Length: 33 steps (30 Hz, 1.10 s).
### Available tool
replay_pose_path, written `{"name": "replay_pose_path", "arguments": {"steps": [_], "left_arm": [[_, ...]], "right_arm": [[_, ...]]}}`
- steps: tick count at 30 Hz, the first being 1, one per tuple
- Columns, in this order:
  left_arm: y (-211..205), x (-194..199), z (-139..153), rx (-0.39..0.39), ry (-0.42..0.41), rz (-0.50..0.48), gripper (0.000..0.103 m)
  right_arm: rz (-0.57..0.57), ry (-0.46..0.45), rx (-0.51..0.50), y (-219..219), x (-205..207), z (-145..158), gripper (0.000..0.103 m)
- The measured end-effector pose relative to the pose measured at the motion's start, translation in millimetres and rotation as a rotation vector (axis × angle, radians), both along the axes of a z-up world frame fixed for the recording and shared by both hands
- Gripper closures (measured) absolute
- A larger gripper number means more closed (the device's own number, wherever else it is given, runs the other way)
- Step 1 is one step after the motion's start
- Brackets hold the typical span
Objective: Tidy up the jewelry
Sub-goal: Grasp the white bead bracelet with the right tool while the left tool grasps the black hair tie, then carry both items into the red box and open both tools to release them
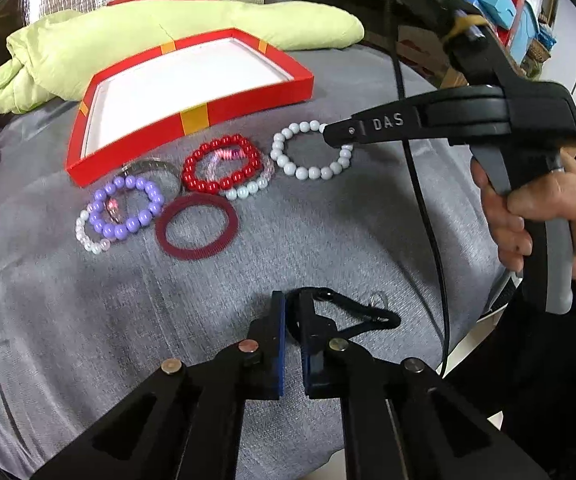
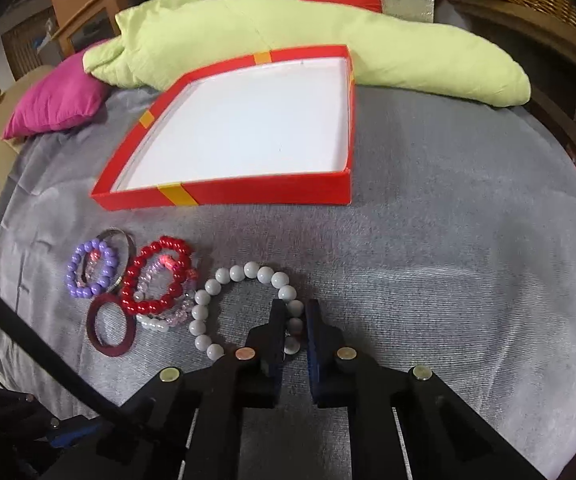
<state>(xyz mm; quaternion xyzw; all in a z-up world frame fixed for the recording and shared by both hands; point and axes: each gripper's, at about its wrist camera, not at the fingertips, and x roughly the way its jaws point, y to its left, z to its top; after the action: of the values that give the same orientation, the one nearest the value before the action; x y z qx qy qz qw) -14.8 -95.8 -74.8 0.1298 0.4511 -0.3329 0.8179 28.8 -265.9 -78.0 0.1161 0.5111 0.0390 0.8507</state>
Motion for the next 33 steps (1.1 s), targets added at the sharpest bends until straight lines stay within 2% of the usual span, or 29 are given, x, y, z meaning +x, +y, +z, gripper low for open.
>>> {"name": "replay_pose_path", "arguments": {"steps": [9,18,23,31,33], "left_arm": [[15.9,11.5,27.0,-0.061,-0.074,0.065,0.097],[24.7,62.3,67.1,-0.141,-0.196,0.173,0.098],[23.0,111.4,72.0,-0.155,-0.243,0.266,0.098],[20.3,160.4,57.6,-0.097,-0.325,0.394,0.098],[21.8,174.2,49.4,-0.090,-0.308,0.421,0.098]], "right_arm": [[-0.051,-0.097,0.073,-20.2,-12.9,26.5,0.093],[-0.082,-0.237,0.171,-18.1,-7.1,57.7,0.093],[-0.087,-0.290,0.225,-12.0,9.8,66.8,0.093],[-0.123,-0.315,0.255,-4.2,52.7,59.3,0.092],[-0.131,-0.299,0.267,-2.3,65.8,50.3,0.093]]}}
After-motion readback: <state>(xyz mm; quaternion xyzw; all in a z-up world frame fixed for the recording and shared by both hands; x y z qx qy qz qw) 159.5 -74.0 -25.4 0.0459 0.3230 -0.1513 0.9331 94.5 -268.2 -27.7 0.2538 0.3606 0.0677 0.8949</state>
